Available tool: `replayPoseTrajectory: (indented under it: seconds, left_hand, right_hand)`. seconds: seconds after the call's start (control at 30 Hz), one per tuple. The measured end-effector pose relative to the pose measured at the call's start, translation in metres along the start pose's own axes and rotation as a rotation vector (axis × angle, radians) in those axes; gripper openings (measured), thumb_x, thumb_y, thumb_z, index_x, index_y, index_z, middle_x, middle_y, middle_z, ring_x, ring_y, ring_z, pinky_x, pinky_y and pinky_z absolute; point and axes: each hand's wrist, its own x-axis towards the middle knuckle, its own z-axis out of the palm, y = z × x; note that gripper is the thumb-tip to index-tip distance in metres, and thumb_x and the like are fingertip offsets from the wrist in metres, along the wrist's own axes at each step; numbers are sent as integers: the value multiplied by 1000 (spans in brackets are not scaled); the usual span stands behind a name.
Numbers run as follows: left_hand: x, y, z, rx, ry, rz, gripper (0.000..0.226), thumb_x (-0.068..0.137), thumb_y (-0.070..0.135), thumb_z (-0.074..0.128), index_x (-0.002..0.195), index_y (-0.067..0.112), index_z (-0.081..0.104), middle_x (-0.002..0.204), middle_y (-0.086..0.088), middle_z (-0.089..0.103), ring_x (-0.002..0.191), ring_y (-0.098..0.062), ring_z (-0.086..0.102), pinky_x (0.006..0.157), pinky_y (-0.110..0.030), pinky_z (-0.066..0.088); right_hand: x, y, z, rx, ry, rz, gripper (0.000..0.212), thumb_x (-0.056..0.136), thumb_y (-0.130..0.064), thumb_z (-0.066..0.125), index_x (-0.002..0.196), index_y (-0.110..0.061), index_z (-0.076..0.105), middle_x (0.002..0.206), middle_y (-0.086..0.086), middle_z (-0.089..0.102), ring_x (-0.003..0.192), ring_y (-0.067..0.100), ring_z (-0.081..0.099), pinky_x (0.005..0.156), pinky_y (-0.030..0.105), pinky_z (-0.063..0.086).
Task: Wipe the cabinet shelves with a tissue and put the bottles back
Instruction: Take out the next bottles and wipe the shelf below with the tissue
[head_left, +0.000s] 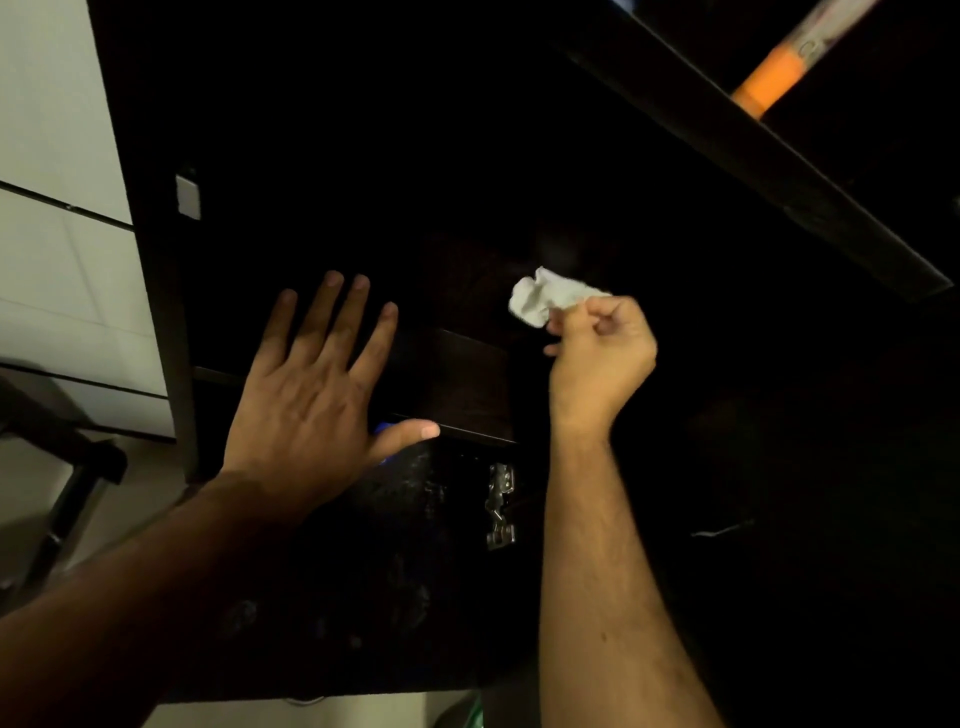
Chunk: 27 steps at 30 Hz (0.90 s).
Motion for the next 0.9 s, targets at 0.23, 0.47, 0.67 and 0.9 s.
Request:
replayPoseTrajectory:
  seconds: [0.23, 0.47, 0.67, 0.9]
  left_hand:
    - [1, 3, -5, -20, 15, -39, 102, 84, 84, 17, 153, 9, 23, 159, -22, 17, 150, -33, 6, 121, -52, 3]
    - [10, 33, -18, -176, 109, 135, 99, 87, 80, 19, 153, 7, 22, 161, -24, 6, 150, -36, 4, 120, -54, 13]
    - [45, 60, -16, -221, 152, 162, 95, 90, 77, 19, 155, 8, 11, 161, -25, -2, 150, -35, -5, 121, -52, 8]
    - [42, 58, 8, -73, 134, 176, 99, 88, 79, 13, 155, 6, 13, 160, -26, -4, 150, -36, -6, 120, -54, 9]
  right_hand:
    - [-11, 25, -2, -618, -181, -73, 22, 81, -26, 76, 66, -26, 60, 60, -12, 61, 60, 6, 61, 56, 28, 54]
    - [26, -32, -10, 26, 82, 15, 17, 79, -1, 69, 76, -16, 62, 68, 8, 68, 55, 18, 65, 51, 35, 54]
    - [48, -71, -8, 321, 267, -149, 19, 88, 1, 65, 104, 10, 65, 93, 12, 69, 84, 22, 67, 81, 38, 56]
    - [27, -31, -12, -60, 280, -281, 16, 82, -15, 72, 94, -5, 73, 89, 6, 73, 86, 17, 69, 82, 33, 55]
